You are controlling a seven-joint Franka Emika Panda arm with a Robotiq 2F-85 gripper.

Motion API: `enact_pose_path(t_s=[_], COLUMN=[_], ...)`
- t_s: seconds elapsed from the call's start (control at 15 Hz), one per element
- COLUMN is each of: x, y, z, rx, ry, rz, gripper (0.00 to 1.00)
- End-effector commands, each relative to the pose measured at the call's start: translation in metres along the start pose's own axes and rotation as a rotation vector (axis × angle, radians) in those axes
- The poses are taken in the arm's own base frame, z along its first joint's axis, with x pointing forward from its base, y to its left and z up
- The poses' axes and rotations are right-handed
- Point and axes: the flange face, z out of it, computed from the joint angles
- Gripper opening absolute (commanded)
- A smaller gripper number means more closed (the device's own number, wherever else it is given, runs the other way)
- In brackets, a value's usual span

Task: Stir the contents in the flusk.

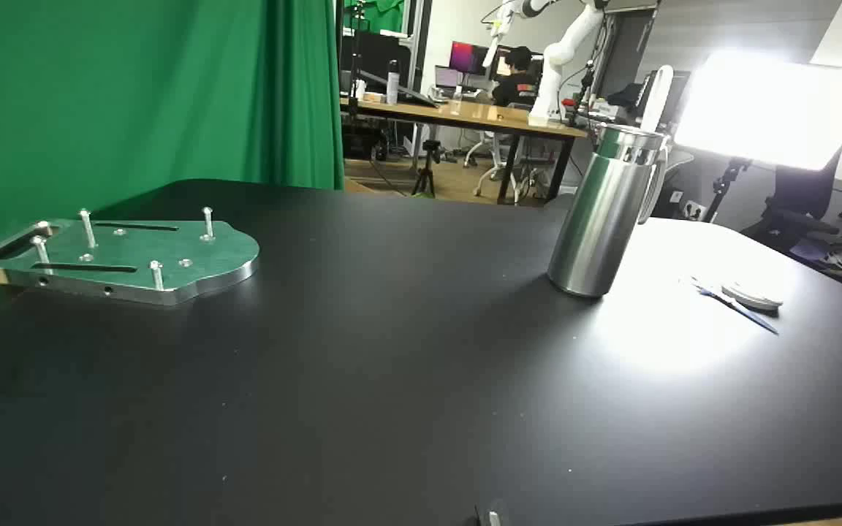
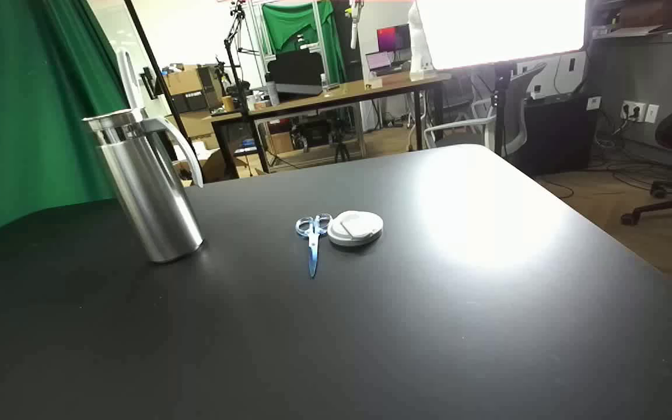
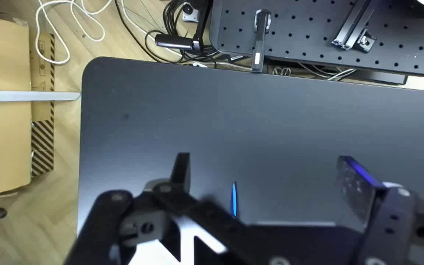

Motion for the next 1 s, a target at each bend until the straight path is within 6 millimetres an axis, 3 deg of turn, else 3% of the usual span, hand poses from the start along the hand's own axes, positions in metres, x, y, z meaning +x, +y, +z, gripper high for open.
enact_pose_path(t_s=[0.0, 0.73, 0.93], x=[0.000, 0.000, 0.023], y=[0.000, 0.000, -0.003], z=[0.000, -0.001, -0.006], rx=[0.000, 0.000, 0.018], ry=[0.000, 0.000, 0.043], rz=[0.000, 0.000, 0.020], gripper=[1.00, 1.00, 1.00])
